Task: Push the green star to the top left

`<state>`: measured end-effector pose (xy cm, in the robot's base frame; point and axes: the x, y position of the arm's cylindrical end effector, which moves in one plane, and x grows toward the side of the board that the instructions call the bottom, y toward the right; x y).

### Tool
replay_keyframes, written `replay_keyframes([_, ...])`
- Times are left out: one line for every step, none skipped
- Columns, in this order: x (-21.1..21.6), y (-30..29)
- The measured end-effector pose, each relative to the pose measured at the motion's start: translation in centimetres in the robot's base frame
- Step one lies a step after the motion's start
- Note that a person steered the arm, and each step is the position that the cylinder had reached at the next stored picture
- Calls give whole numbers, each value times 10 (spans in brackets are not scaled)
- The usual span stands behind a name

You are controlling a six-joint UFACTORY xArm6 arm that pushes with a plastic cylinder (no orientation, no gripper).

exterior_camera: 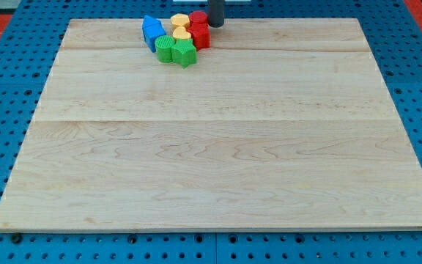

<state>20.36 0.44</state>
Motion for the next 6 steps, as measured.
replay_keyframes([15, -10])
replay_keyframes([20, -11])
replay_keyframes([45, 11])
replay_keyframes([95, 4])
replay_keyframes([109, -45])
replay_keyframes([110, -87])
